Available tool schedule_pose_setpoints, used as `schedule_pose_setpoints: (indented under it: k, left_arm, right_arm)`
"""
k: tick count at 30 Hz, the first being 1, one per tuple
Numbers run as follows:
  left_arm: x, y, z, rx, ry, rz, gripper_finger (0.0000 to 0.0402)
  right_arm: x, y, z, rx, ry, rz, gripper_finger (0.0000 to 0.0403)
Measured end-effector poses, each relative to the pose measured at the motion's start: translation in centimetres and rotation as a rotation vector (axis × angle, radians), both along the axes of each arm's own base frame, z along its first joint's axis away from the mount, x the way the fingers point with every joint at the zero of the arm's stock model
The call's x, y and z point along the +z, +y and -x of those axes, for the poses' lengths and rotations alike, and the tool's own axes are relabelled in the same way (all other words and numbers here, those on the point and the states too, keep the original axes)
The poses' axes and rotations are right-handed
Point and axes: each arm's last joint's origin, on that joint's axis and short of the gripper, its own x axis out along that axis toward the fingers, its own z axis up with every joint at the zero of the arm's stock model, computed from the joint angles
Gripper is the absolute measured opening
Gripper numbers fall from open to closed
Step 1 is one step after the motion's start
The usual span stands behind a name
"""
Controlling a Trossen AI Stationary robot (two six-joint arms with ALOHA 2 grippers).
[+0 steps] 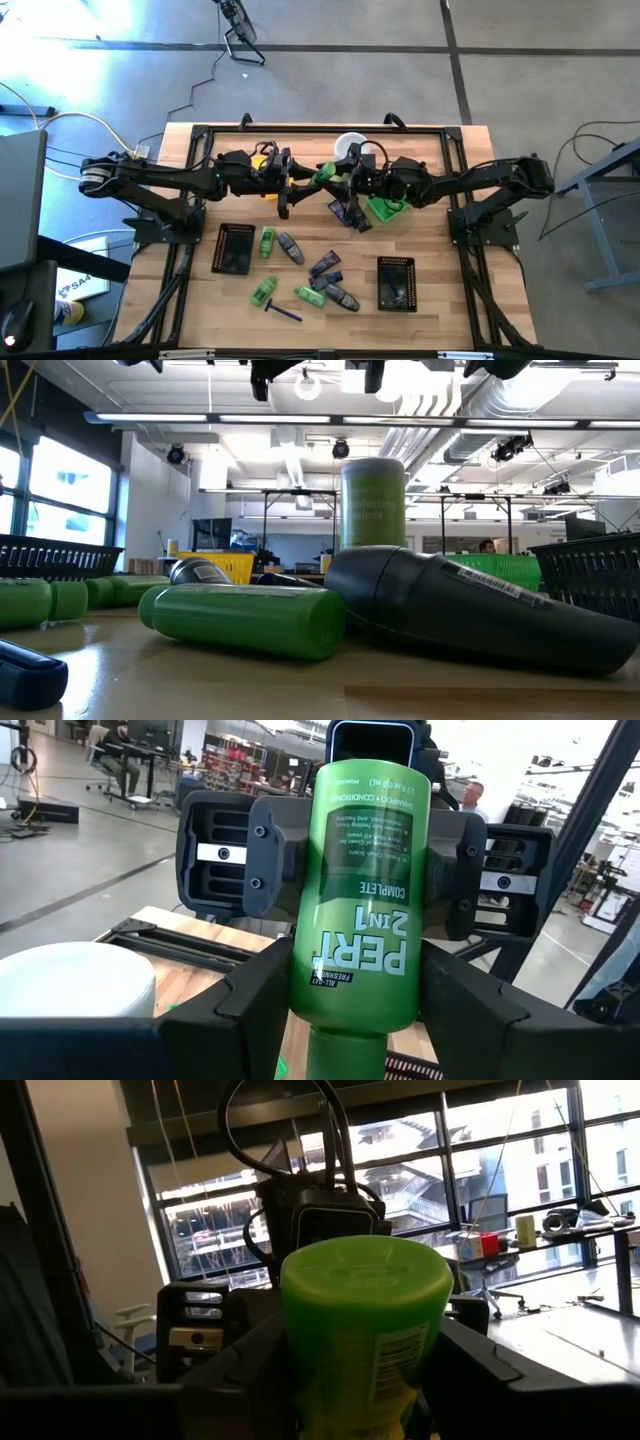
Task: Pick & Place Travel size toiletries
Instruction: Put the shampoo bottle bottle into the green bin
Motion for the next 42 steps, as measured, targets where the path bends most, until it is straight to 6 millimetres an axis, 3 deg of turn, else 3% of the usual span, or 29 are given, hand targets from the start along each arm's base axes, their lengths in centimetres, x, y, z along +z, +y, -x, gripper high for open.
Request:
schedule_pose_setpoints:
  k: [42]
  left_arm:
    - [-0.25, 0.08, -0.02, 0.032, 0.025, 0.005, 0.0191]
  right_arm:
    - [-0.09, 0.03, -0.02, 0.006, 0.008, -0.002, 0.0171]
